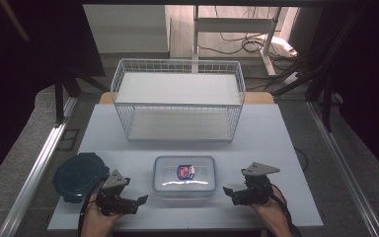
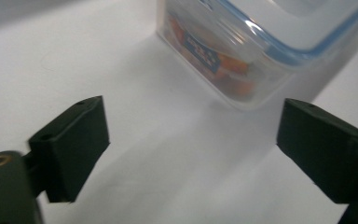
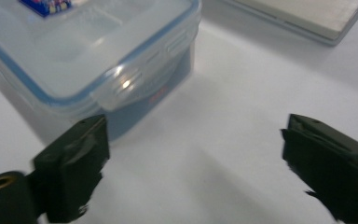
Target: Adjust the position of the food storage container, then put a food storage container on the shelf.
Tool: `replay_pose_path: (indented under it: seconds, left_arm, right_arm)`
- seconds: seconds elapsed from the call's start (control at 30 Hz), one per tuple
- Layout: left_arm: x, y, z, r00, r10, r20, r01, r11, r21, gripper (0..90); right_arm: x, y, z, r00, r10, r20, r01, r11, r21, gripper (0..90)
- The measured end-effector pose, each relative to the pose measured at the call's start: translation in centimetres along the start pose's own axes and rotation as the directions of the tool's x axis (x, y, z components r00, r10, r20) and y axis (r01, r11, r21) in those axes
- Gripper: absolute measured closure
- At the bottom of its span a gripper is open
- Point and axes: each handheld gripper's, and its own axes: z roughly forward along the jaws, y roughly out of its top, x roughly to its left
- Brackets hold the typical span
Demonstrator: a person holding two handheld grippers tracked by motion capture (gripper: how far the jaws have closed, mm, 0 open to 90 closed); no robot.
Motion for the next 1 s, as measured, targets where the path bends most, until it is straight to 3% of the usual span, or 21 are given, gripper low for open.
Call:
replay_pose_path:
  seconds: [0.17, 0.67, 1.0]
  left_arm:
    - [-0.1, 0.1, 0.0, 1.0000, 0.007, -0.004, -0.007, 1.0000, -0.003, 6.1]
    - [0.2, 0.7, -0.4, 0.9992, -0.025, 0.032, 0.028, 0.9942, -0.104, 0.3]
    - [0.4, 2.3, -0.2, 0.9965, -0.035, 0.076, 0.043, 0.9937, -0.103, 0.8]
  right_arm:
    - [-0.1, 0.0, -0.1, 0.9999, 0.010, -0.011, -0.011, 1.000, -0.017, 3.8]
    - [0.1, 0.8, -0.6, 0.9997, -0.006, -0.022, 0.004, 0.995, -0.097, 1.1]
    - [0.7, 2.2, 0.2, 0.9966, -0.004, -0.082, -0.002, 0.997, -0.077, 2.0]
